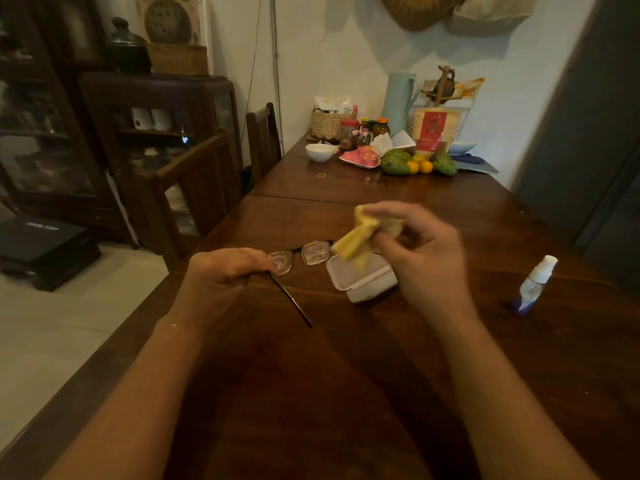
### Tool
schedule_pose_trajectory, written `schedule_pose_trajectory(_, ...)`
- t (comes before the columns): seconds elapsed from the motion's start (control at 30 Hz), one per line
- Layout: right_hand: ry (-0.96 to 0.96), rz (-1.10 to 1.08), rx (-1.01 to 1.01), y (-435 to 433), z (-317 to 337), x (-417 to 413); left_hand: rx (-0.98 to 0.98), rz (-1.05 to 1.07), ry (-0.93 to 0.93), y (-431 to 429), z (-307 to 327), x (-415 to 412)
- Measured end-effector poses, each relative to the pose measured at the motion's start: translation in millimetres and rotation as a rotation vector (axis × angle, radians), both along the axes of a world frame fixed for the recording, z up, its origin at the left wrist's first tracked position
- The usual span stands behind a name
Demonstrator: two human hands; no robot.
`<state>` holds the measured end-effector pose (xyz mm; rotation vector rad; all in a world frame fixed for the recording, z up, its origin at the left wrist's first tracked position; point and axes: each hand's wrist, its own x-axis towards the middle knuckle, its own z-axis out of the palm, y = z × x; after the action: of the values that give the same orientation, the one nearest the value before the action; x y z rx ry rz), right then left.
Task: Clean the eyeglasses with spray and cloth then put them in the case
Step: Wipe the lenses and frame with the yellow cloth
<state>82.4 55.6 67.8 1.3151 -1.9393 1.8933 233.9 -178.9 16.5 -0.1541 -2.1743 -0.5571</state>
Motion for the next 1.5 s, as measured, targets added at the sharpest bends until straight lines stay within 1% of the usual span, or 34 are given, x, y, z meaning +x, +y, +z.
schedule_pose_trajectory(0.17,-0.020,0.137,0.300,-42,-55,28,0.023,0.013,-0.070,4,4,1)
schedule_pose_trajectory(0.2,-0.013,0.141,0.363,-46,-66,29,0.023,0.018,-0.101,5,5,1)
schedule_pose_trajectory(0.27,-0.014,0.139,0.421,-52,-80,26,0.033,0.059,-0.195,4,5,3)
schedule_pose_trajectory(0.37,-0.025,0.106,0.431,-55,-87,22,0.103,0.164,-0.375,-4,7,8)
schedule_pose_trajectory(0.53,-0.033,0.081,0.392,-56,-91,20,0.135,0.179,-0.646,-9,17,10)
schedule_pose_trajectory(0.6,-0.024,0.086,0.385,-56,-92,19,0.109,0.196,-0.727,-8,19,6)
schedule_pose_trajectory(0.67,-0.038,0.100,0.370,-56,-93,18,0.039,0.211,-0.788,-5,21,3)
schedule_pose_trajectory(0.8,-0.062,0.107,0.357,-56,-94,16,0.006,0.269,-0.787,-7,28,7)
schedule_pose_trajectory(0.87,-0.066,0.105,0.353,-57,-94,14,0.061,0.280,-0.778,-5,33,12)
schedule_pose_trajectory(0.93,-0.064,0.103,0.351,-58,-95,13,0.170,0.269,-0.644,-3,37,10)
schedule_pose_trajectory(1.0,-0.056,0.103,0.350,-59,-95,13,0.234,0.327,-0.530,-5,39,-2)
schedule_pose_trajectory(1.03,-0.049,0.103,0.356,-60,-96,13,0.253,0.385,-0.533,-6,38,-11)
schedule_pose_trajectory(1.1,-0.032,0.101,0.377,-62,-96,13,0.240,0.490,-0.646,-8,30,-28)
schedule_pose_trajectory(1.17,-0.005,0.095,0.392,-64,-97,15,0.259,0.524,-0.732,-7,16,-42)
schedule_pose_trajectory(1.3,0.017,0.093,0.394,-67,-98,16,0.388,0.563,-0.714,-4,-1,-51)
schedule_pose_trajectory(1.4,-0.011,0.067,0.421,-69,-100,15,0.402,0.561,-0.691,-3,-6,-51)
schedule_pose_trajectory(1.5,-0.013,-0.005,0.420,-70,-100,14,0.403,0.539,-0.688,-2,-6,-47)
